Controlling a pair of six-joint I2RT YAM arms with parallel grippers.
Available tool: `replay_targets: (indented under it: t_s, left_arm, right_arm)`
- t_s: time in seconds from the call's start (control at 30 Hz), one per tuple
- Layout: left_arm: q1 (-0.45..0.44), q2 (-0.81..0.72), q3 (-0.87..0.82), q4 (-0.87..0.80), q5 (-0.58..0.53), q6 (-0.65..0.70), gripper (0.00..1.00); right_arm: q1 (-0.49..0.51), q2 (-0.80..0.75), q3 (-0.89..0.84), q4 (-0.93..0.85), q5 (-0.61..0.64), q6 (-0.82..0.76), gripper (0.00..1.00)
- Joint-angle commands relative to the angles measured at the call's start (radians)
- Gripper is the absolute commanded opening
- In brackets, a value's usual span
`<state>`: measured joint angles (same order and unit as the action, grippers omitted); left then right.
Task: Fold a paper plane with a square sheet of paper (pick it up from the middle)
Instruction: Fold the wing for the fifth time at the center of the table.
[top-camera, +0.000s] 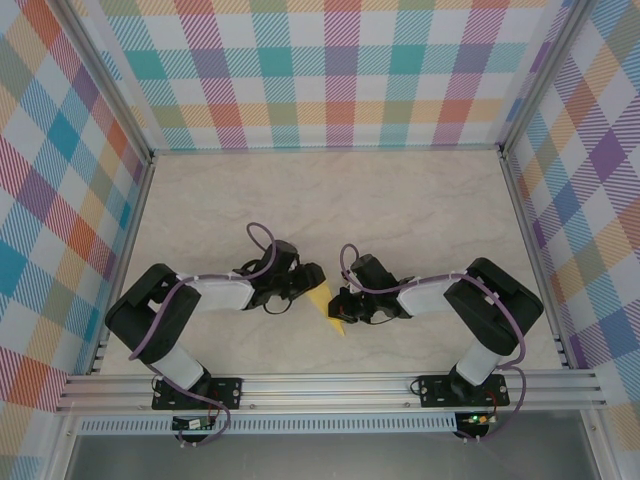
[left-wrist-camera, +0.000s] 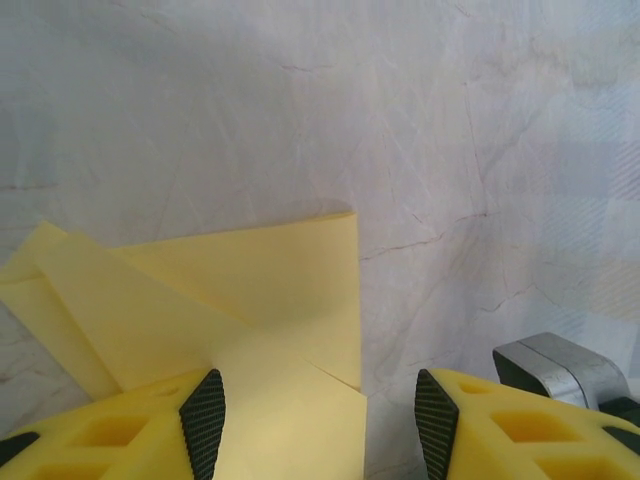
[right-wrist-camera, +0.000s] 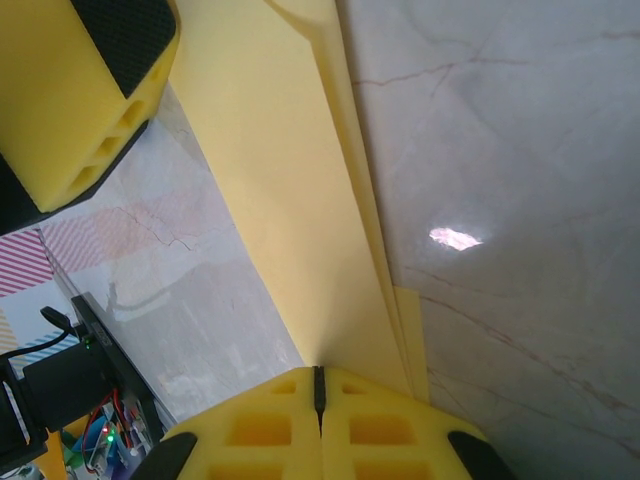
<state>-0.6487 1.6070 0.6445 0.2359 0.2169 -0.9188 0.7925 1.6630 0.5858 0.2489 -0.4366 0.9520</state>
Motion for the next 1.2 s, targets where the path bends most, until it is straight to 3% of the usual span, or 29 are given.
replay_targets:
  t_s: [0.0, 0.3, 0.5, 0.7, 0.93, 1.17]
  left_arm:
    - [0.050, 0.018, -0.016, -0.091, -0.053, 0.047, 0.55]
    - [0.134, -0.052, 0.019, -0.176, -0.026, 0.109, 0.56]
    - [0.135, -0.159, 0.050, -0.222, -0.015, 0.103, 0.56]
    - [0.097, -0.241, 0.026, -0.150, 0.048, 0.073, 0.57]
    - [0.027, -0.118, 0.047, -0.005, 0.152, 0.075, 0.57]
    - [0.036, 0.032, 0.080, -0.025, 0.082, 0.109, 0.56]
  right_arm:
    - [0.001, 0.041, -0.014, -0.100, 0.010, -0.018, 0.05]
    - [0.001, 0.050, -0.005, -0.097, -0.008, -0.021, 0.05]
    - [0.001, 0.052, 0.003, -0.098, -0.006, -0.020, 0.06]
    - [0.001, 0.063, 0.010, -0.097, -0.008, -0.020, 0.06]
    - [0.001, 0.063, 0.002, -0.088, -0.010, -0.018, 0.06]
    - [0.001, 0.057, -0.002, -0.100, -0.007, -0.025, 0.05]
